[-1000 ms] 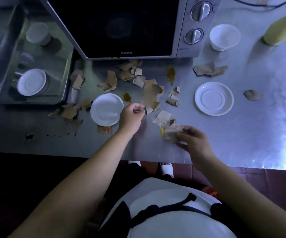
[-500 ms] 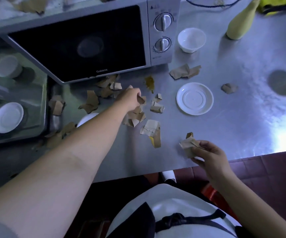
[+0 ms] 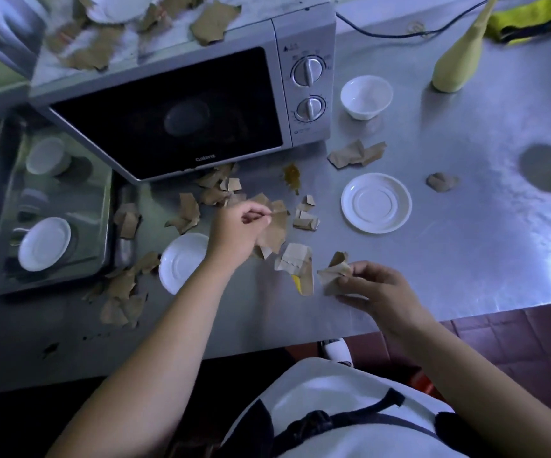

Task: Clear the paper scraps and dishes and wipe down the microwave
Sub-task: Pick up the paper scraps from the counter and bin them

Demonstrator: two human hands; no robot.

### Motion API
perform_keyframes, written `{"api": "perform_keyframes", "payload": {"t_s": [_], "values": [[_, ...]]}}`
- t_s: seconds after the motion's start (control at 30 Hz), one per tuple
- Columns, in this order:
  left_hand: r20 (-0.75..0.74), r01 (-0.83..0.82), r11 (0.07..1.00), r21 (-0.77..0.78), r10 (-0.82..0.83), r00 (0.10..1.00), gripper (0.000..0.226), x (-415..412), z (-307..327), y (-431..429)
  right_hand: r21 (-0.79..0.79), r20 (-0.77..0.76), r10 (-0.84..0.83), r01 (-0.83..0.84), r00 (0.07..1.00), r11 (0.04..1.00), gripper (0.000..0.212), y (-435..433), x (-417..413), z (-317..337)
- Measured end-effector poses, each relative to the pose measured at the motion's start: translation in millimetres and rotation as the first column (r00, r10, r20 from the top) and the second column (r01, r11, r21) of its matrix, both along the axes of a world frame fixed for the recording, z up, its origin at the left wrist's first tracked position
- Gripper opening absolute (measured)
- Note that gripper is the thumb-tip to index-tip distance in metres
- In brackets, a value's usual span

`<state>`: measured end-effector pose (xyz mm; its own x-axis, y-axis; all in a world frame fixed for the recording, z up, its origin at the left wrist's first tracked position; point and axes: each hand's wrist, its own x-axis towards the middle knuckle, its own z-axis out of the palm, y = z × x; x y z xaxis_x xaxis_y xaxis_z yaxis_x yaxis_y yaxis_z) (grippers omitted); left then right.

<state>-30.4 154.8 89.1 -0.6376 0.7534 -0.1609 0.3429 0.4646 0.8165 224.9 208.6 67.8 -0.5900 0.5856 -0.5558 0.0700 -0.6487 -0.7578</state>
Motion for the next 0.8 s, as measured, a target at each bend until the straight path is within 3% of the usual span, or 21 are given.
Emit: {"api": "perform_keyframes", "payload": {"t_s": [0.13, 0.2, 0.3, 0.43, 0.47, 0.53, 0.63, 0.7, 0.8], "values": [[0.284, -0.105, 0.994, 0.041, 0.089, 0.955, 0.020, 58, 9, -34, 0.062, -0.112, 0.143, -0.137, 0.983, 0.989, 0.006, -5, -24, 17], [0.400, -0.167, 0.986, 0.021, 0.145, 0.905, 0.019, 77, 7, -42, 0.085, -0.097, 0.148, -0.140, 0.984, 0.986, 0.010, -5, -33, 19], [0.580, -0.311, 0.950, -0.033, 0.272, 0.768, 0.015, 89, 2, -47, 0.115, -0.015, 0.109, -0.106, 0.994, 0.988, 0.013, -6, -39, 17], [0.736, -0.328, 0.941, -0.081, 0.279, 0.617, 0.016, 91, -10, -53, 0.074, 0.037, 0.051, -0.053, 0.998, 0.996, 0.017, -5, -35, 11], [0.726, -0.326, 0.941, -0.089, 0.285, 0.626, 0.015, 91, -15, -53, 0.072, 0.060, 0.028, -0.032, 0.998, 0.997, 0.019, -4, -32, 9], [0.594, -0.290, 0.948, -0.128, 0.307, 0.743, 0.010, 86, -27, -52, 0.066, 0.096, -0.023, 0.017, 0.995, 0.998, 0.022, 1, -23, 4], [0.197, -0.079, 0.963, -0.258, 0.132, 0.972, 0.011, 72, -44, -41, 0.052, 0.143, -0.123, 0.117, 0.982, 0.992, 0.024, 8, -5, -4], [-0.006, 0.076, 0.929, -0.363, -0.083, 0.996, 0.024, 62, -51, -27, 0.037, 0.173, -0.176, 0.172, 0.969, 0.984, 0.025, 12, 5, -8], [-0.175, 0.255, 0.839, -0.481, -0.377, 0.910, 0.044, 51, -58, 3, -0.014, 0.175, -0.203, 0.209, 0.963, 0.978, 0.025, 15, 19, -13]]}}
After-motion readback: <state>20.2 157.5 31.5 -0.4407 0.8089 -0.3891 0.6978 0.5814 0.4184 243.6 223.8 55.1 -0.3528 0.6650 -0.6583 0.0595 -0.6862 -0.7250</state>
